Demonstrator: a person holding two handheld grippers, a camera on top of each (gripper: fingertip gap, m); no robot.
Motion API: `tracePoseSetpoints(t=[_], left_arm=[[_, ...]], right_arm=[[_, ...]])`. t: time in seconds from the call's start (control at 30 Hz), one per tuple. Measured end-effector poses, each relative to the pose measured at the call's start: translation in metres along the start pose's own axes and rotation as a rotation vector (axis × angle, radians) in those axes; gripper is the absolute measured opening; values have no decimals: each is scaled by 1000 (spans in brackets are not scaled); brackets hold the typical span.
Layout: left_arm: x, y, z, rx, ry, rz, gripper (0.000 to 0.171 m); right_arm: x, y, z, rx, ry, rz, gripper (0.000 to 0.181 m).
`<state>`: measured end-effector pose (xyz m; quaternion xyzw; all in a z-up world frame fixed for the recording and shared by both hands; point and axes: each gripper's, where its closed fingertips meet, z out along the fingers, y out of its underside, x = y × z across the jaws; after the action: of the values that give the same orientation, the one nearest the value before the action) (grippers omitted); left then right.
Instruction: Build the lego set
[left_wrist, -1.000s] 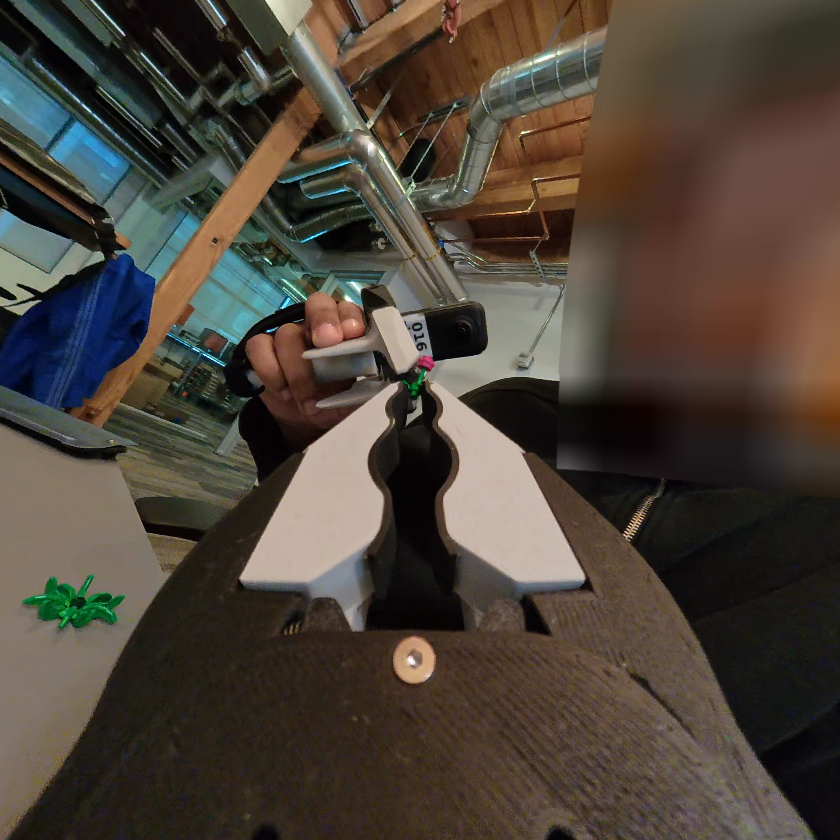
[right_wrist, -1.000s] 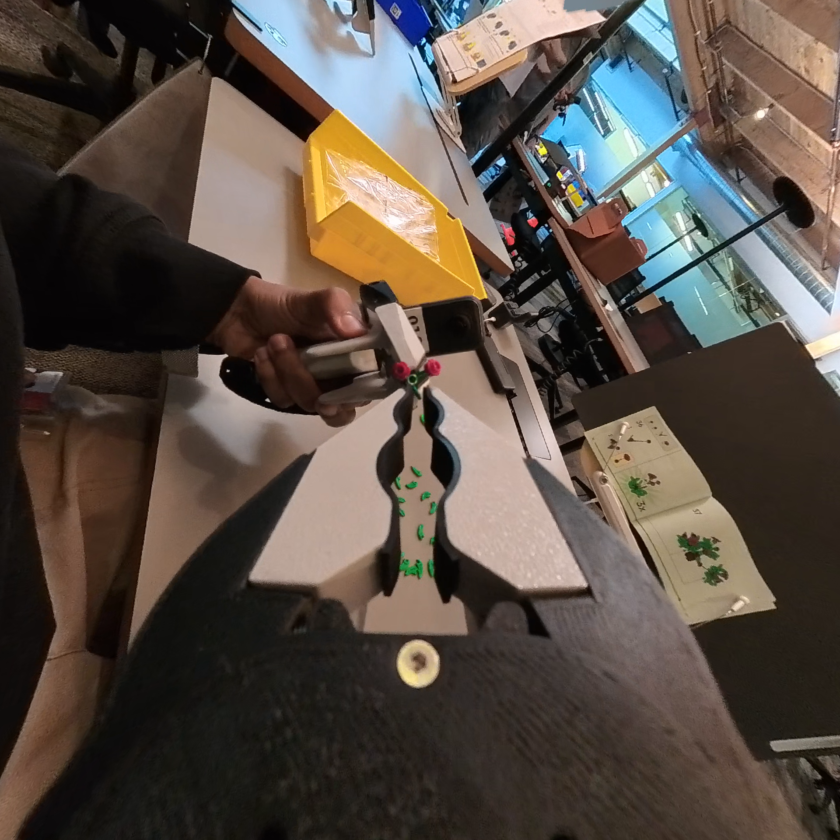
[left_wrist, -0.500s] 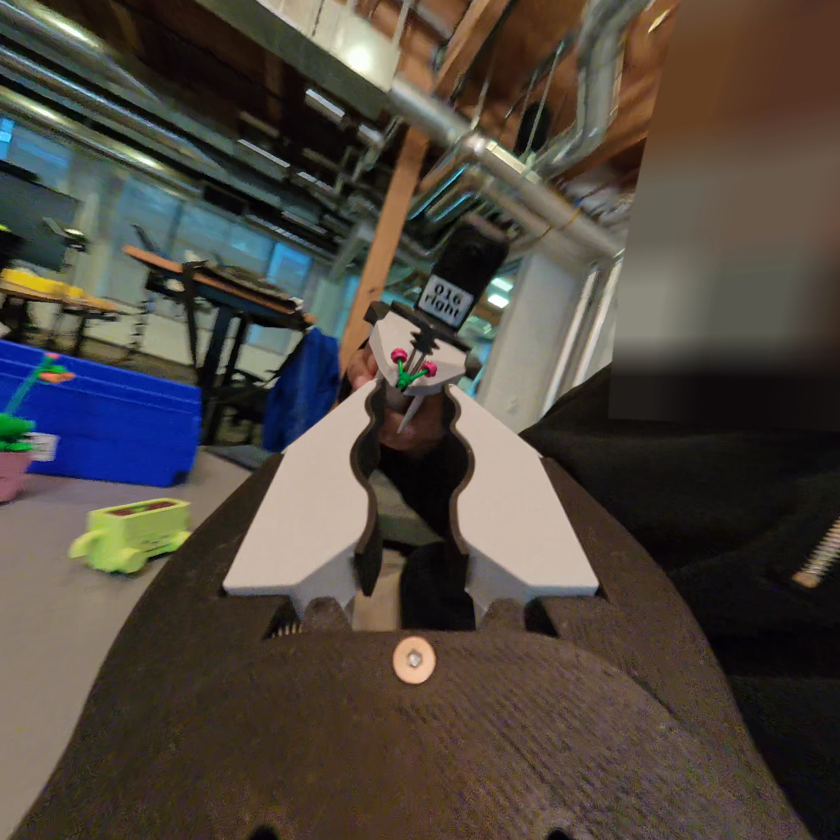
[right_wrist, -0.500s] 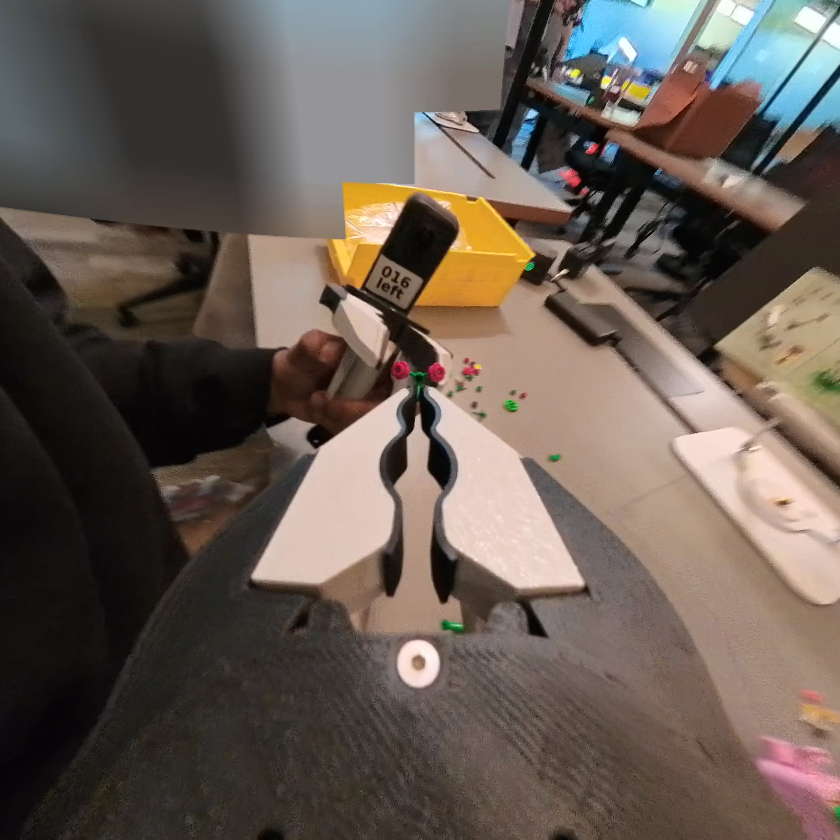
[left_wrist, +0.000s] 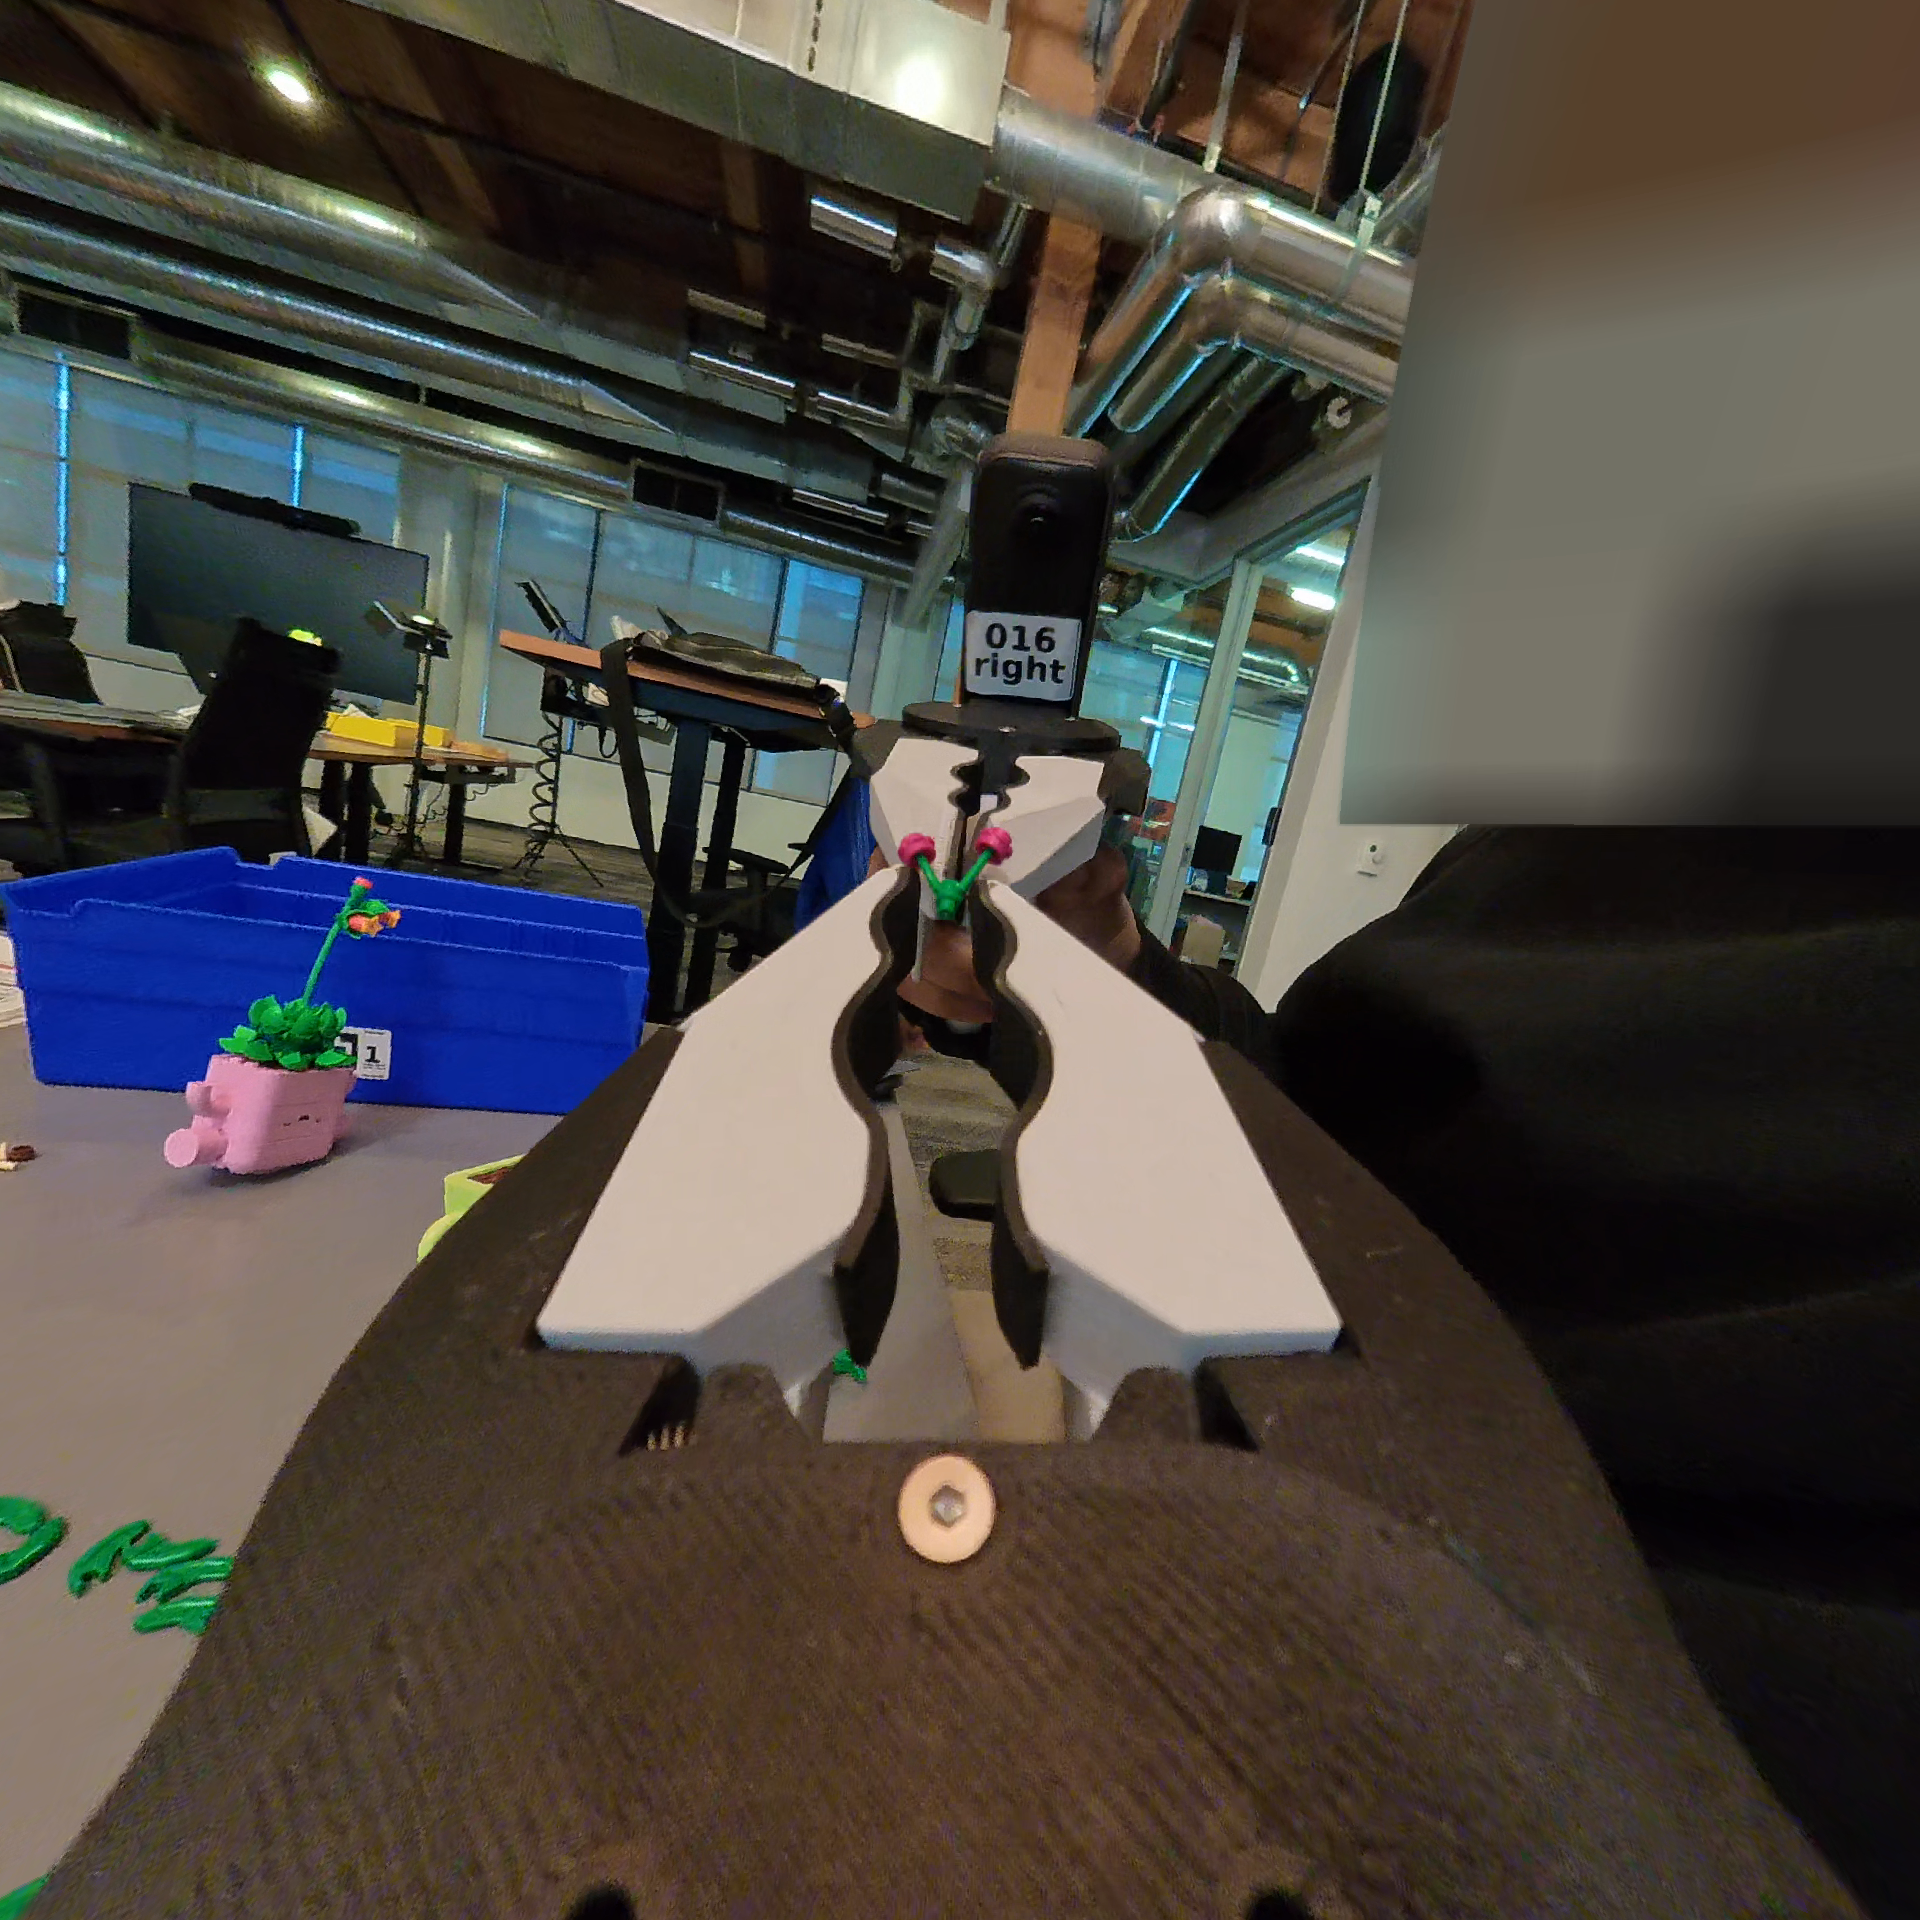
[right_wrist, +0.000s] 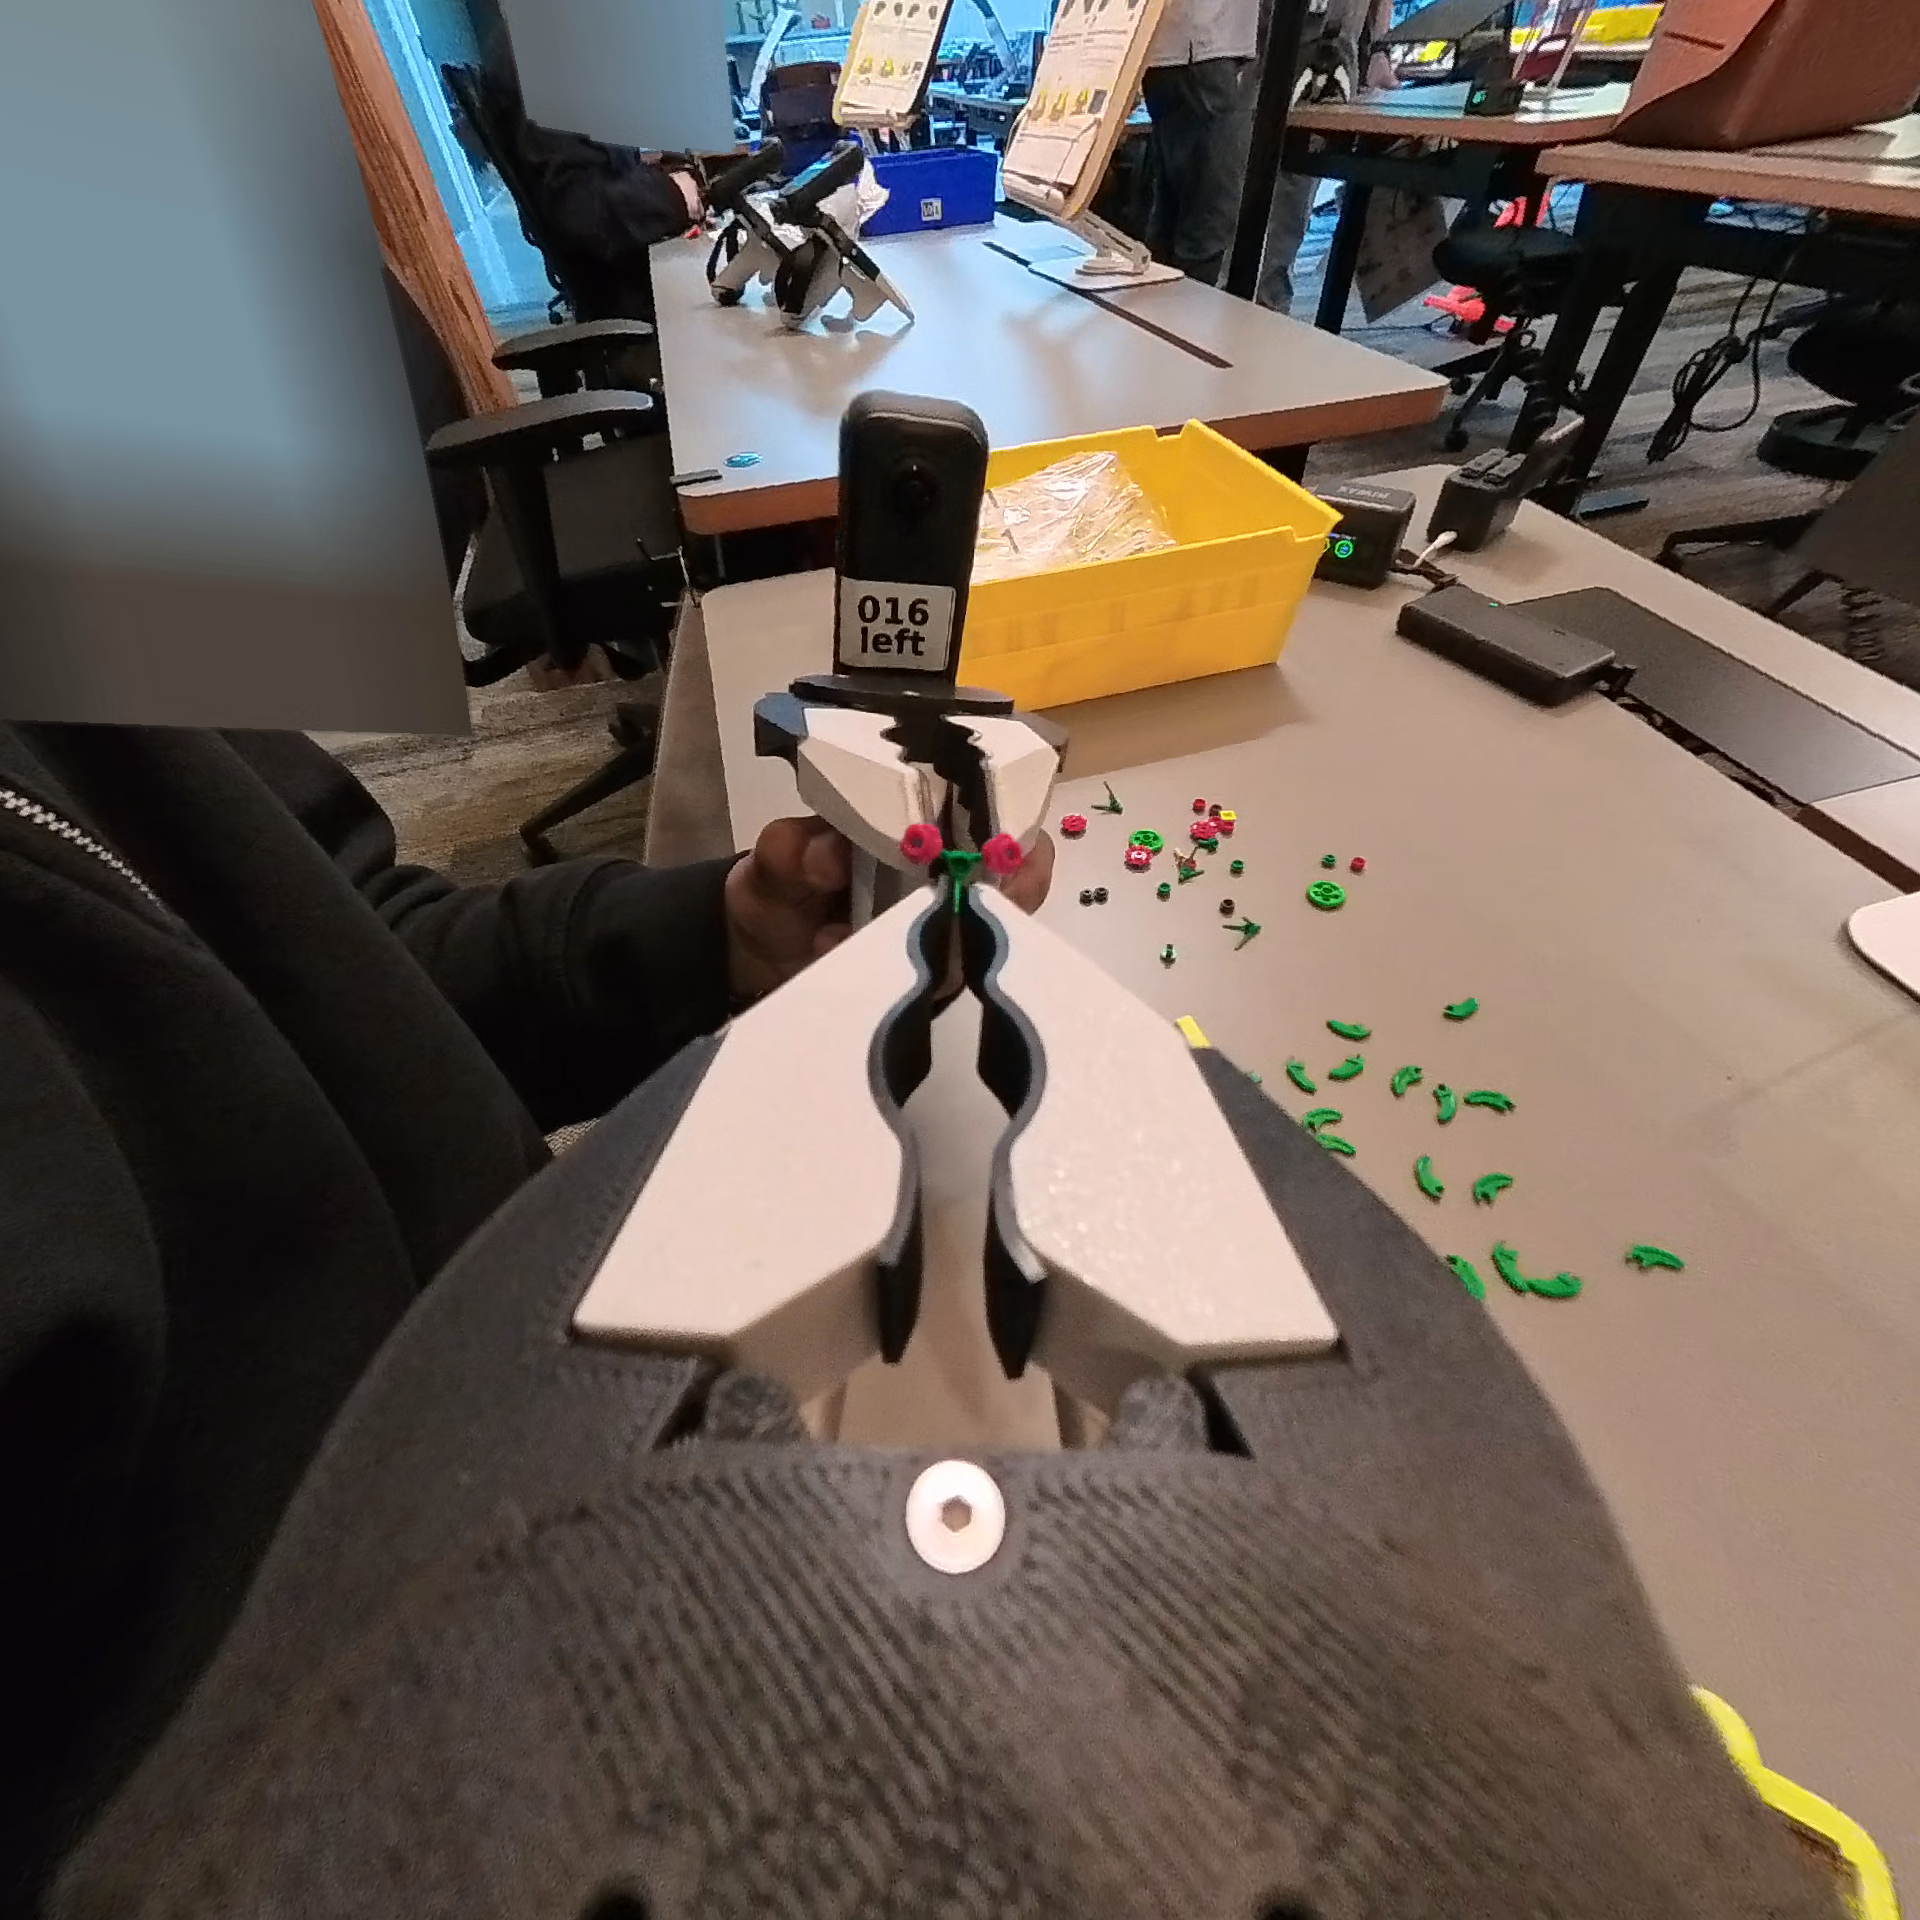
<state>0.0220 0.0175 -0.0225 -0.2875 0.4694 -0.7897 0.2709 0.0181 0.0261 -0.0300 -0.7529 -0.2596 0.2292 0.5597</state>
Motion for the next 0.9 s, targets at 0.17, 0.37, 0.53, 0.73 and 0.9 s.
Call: tracePoseSetpoints(t=[0.17, 0.37, 0.53, 0.73, 0.9], left_arm=[[2, 2, -1, -18, 16, -14, 5], [-1, 2, -2, -21, 8, -32, 5], [-3, 1, -2, -8, 1, -39, 5], [-4, -4, -4, 15, -45, 34, 9], [2, -5, -6, -32, -98, 207, 10]], right_arm=[[-2, 0, 1, -7, -7, 1, 0], [0, 1, 3, -13, 15, -13, 0], [2, 1, 2, -12, 28, -11, 0], [3, 0, 3, 0, 31, -1, 0], [5, 1, 1, -8, 11, 75, 0]])
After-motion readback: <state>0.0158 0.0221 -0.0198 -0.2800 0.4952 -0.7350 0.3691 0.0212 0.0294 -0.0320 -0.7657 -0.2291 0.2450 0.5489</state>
